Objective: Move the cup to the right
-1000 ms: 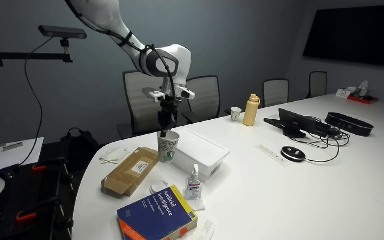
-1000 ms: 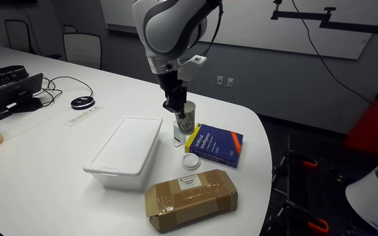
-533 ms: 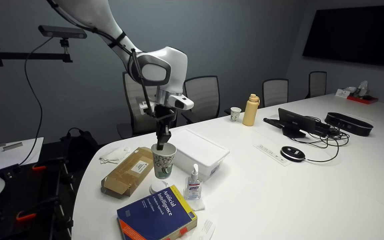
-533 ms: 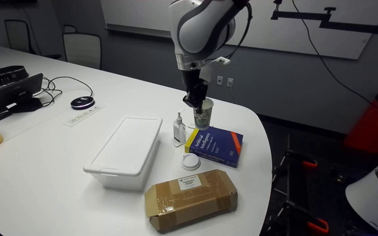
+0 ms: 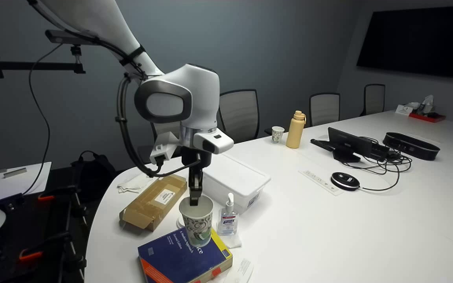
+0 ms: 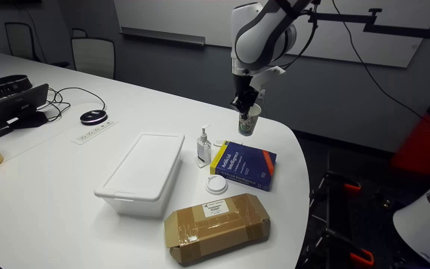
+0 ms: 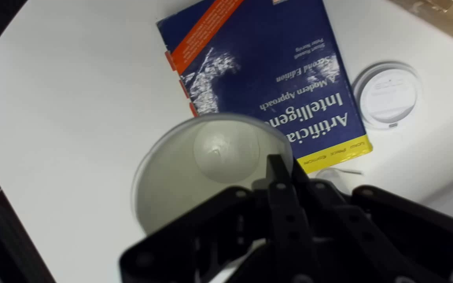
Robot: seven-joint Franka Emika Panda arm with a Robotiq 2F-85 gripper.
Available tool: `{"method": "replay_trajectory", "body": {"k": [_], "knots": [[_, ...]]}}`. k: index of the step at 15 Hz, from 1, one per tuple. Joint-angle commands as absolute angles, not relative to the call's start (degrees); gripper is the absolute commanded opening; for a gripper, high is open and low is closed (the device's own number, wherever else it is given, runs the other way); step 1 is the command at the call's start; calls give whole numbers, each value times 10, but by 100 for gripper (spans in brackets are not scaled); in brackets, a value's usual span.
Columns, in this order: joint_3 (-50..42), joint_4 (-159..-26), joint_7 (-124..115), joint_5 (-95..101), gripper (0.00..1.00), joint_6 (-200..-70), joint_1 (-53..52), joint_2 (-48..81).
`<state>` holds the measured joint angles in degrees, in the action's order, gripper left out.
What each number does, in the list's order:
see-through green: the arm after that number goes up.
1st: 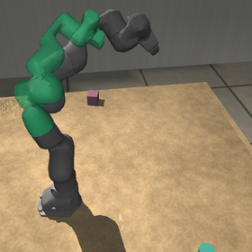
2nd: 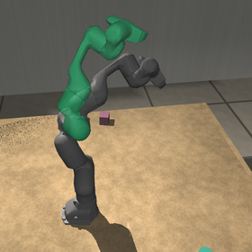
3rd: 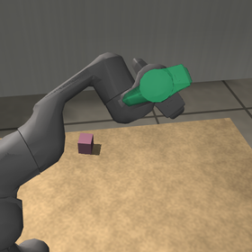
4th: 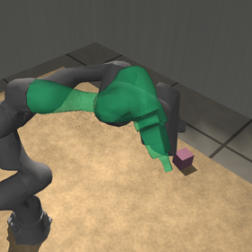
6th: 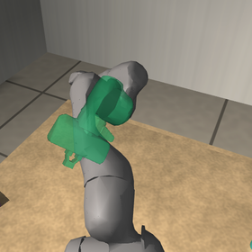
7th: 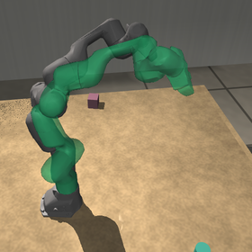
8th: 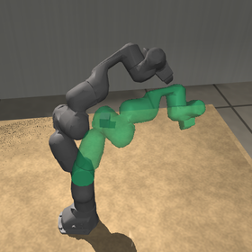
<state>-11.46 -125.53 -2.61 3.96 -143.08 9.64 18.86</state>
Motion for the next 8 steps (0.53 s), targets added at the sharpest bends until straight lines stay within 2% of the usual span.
{"method": "replay_trajectory", "body": {"k": [1,8], "knots": [[-129,-1272,-21,34,1,-1474,120,184],[-138,-1273,-15,3,1,-1531,170,230]]}}
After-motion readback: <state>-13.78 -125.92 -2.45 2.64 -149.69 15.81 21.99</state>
